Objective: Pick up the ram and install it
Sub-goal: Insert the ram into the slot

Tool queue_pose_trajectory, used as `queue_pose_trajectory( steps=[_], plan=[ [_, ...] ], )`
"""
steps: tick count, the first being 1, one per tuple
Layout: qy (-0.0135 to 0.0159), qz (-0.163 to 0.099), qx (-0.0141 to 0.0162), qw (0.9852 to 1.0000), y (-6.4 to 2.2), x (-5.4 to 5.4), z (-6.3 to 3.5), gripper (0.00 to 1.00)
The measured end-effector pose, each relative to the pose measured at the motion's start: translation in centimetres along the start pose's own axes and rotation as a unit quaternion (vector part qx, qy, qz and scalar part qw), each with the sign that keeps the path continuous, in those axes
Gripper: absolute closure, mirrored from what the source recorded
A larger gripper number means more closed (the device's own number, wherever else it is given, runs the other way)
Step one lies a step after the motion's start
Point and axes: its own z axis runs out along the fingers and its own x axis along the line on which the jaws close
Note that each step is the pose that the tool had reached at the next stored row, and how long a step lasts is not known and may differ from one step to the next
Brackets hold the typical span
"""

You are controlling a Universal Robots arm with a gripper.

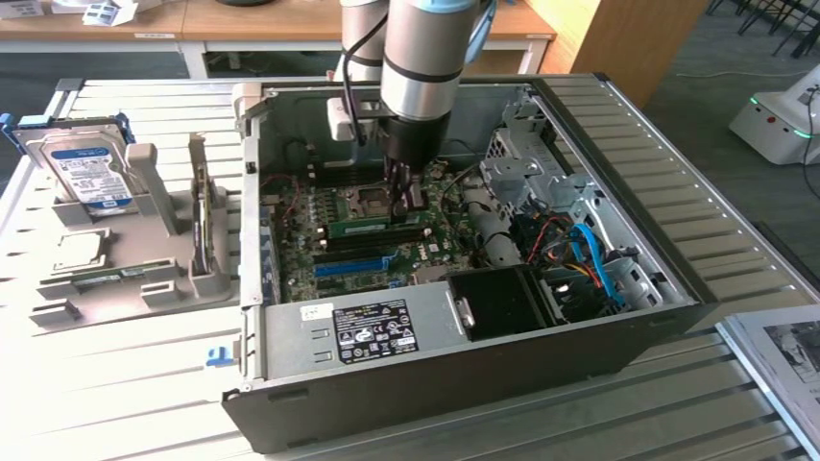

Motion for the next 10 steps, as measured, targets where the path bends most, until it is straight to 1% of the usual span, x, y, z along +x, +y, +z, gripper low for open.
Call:
queue_pose_trajectory(
  steps=[6,10],
  plan=[
    [-0.0001,0.000,0.0000,1.0000,0.01,0.00,0.04,0.89],
    [-0.0002,0.007,0.0001,1.0000,0.02,0.00,0.04,0.89]
  ],
)
